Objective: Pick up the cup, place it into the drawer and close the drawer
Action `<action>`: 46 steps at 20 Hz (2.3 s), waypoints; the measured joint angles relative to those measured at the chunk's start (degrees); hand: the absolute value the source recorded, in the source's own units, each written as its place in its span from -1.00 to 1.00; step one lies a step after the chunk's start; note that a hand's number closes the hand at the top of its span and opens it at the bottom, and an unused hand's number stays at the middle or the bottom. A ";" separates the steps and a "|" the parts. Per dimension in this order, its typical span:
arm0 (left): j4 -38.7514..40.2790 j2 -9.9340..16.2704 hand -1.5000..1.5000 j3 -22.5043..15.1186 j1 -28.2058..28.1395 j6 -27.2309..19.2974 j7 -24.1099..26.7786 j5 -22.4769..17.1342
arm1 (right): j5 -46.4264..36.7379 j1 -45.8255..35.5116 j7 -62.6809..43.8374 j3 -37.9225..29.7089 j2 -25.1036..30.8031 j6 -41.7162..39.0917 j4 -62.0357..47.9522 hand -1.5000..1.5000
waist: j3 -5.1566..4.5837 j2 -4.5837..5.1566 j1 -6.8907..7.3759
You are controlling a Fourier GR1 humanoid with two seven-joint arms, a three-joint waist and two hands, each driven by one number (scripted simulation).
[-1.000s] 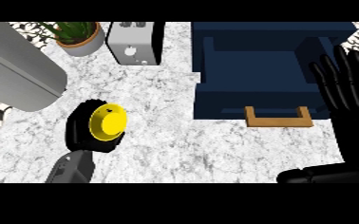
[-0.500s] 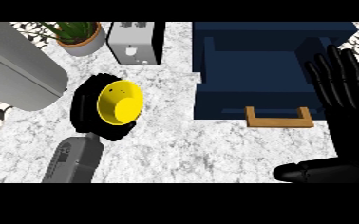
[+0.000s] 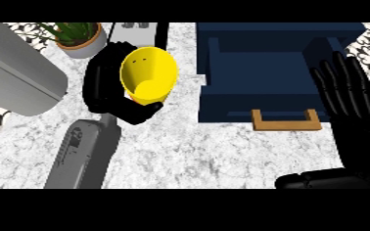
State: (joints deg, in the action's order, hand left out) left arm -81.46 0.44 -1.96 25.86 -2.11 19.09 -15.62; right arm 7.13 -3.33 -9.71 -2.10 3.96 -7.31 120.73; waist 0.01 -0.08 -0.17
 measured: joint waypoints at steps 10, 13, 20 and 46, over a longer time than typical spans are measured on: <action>5.61 0.17 1.00 0.51 16.10 -6.60 -8.61 2.89 | 2.00 -0.89 0.74 -2.54 1.35 -1.40 -2.10 -1.00 | 0.00 0.10 -0.24; 8.73 0.13 1.00 0.18 20.72 -8.09 -10.18 3.31 | 2.45 -0.62 0.68 -2.89 1.41 -1.54 -1.96 -1.00 | 0.01 0.12 -0.35; 19.70 -0.25 1.00 -1.19 29.89 -11.58 -10.15 3.64 | 2.30 -1.79 0.58 -3.15 1.50 -1.21 -2.80 -1.00 | 0.01 0.20 -0.71; 54.78 -0.45 1.00 -21.05 47.44 -21.48 1.75 -15.45 | 2.83 -4.02 2.30 -2.12 1.57 -2.96 -5.37 -1.00 | 0.07 1.01 -4.41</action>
State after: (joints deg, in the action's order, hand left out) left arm -26.68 -0.01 -23.01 73.30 -23.59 20.83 -31.07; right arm 9.96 -7.35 -7.42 -4.22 5.53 -10.27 115.36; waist 0.08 0.93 -4.58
